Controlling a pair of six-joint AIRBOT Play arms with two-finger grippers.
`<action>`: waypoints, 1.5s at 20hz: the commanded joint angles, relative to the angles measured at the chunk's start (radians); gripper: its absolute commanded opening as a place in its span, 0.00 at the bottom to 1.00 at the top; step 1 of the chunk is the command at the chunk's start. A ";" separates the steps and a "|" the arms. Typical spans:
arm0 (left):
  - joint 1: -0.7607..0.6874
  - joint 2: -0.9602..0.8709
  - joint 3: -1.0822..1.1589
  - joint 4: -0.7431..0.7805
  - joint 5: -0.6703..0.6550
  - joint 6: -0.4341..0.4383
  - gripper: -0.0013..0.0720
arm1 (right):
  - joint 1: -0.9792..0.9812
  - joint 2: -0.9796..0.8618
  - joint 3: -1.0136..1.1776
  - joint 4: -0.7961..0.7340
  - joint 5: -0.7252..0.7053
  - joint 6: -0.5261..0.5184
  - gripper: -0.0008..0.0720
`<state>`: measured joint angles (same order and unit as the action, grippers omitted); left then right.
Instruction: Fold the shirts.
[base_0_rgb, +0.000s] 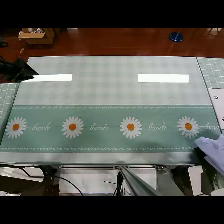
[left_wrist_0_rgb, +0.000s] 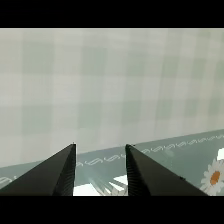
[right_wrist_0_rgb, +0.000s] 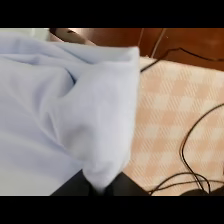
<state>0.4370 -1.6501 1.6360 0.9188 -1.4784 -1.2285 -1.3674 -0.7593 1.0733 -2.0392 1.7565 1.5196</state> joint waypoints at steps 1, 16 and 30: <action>0.000 0.005 0.001 -0.030 -0.033 0.018 0.51 | -0.121 0.007 -0.090 -0.094 -0.043 0.014 0.05; -0.005 0.010 0.001 -0.170 0.063 0.048 0.51 | 0.100 -0.207 -0.016 0.088 -0.371 0.060 0.68; -0.689 0.010 0.001 0.543 0.083 -0.094 1.00 | 1.415 -0.867 0.547 0.517 -0.280 -0.043 0.83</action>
<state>-0.1280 -1.6409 1.6367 1.3170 -1.4128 -1.2778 -0.1154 -1.5406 1.6058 -1.5375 1.3987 1.4921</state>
